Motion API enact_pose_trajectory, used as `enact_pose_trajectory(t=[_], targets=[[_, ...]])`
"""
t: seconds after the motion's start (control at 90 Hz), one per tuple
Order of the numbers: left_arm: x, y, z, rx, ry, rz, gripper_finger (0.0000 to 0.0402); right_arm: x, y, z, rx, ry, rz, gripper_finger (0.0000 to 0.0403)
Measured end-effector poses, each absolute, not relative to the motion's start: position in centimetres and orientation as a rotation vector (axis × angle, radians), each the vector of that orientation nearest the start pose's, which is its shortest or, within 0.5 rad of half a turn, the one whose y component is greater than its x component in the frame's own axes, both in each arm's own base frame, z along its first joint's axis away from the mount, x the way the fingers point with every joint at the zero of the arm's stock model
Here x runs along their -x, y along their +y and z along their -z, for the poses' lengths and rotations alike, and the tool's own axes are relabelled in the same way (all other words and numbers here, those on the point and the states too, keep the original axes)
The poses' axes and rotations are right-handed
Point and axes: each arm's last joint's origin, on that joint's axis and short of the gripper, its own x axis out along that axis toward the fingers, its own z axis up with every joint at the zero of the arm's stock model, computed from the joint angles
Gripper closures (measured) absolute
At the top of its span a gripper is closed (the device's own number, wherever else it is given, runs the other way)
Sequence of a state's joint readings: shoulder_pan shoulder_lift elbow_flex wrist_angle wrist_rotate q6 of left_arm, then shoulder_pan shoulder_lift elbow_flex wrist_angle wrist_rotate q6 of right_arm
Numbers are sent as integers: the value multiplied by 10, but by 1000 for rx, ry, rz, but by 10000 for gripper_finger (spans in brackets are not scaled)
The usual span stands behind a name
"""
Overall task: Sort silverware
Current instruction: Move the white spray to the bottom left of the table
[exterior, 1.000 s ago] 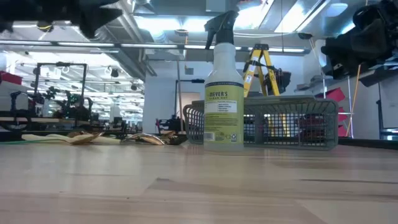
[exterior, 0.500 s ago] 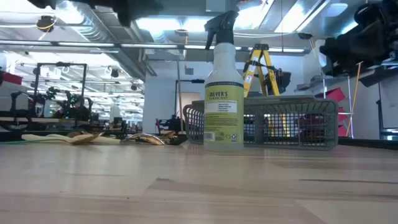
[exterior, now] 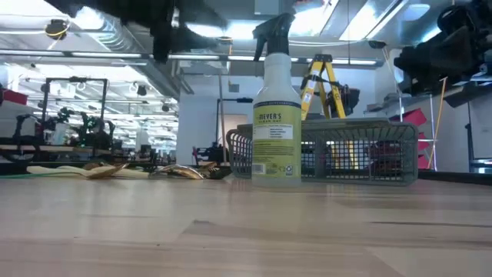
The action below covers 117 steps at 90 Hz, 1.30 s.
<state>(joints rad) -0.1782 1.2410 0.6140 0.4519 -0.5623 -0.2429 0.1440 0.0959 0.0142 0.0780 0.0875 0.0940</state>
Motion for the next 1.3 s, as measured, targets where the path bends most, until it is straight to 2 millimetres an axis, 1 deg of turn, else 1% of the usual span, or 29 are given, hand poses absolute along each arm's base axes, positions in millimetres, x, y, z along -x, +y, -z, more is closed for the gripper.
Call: enact_pose_trajectory(t=[0.1, 0.2, 0.344, 0.433, 0.589, 0.811, 0.911, 1.033, 1.222, 1.3], targets=[[-269, -38, -223, 172, 165, -389, 172, -102, 12, -168, -122, 9, -57, 350], [-278, -46, -209, 164, 176, -368, 172, -102, 13, -168, -124, 14, -83, 350], [-288, -52, -195, 163, 160, -353, 172, -102, 14, -168, -125, 15, -101, 350], [-295, -54, -189, 122, 123, -346, 170, -102, 14, -168, -124, 16, -101, 350], [-304, -51, -178, 31, 83, -352, 149, -102, 14, -168, -102, 16, -102, 350], [-311, -47, -172, 65, -1, -360, 97, -102, 14, -168, -83, 15, -102, 350], [-315, -45, -168, 69, -10, -354, 81, -102, 14, -167, -71, 15, -102, 350], [-322, -40, -164, 72, 0, -349, 74, -102, 14, -167, -69, 15, -102, 350], [-340, -35, -173, 82, -52, -323, 74, -102, 13, -167, -61, 15, -90, 350], [-346, -32, -174, 70, -53, -307, 74, -102, 13, -167, -61, 15, -88, 350]])
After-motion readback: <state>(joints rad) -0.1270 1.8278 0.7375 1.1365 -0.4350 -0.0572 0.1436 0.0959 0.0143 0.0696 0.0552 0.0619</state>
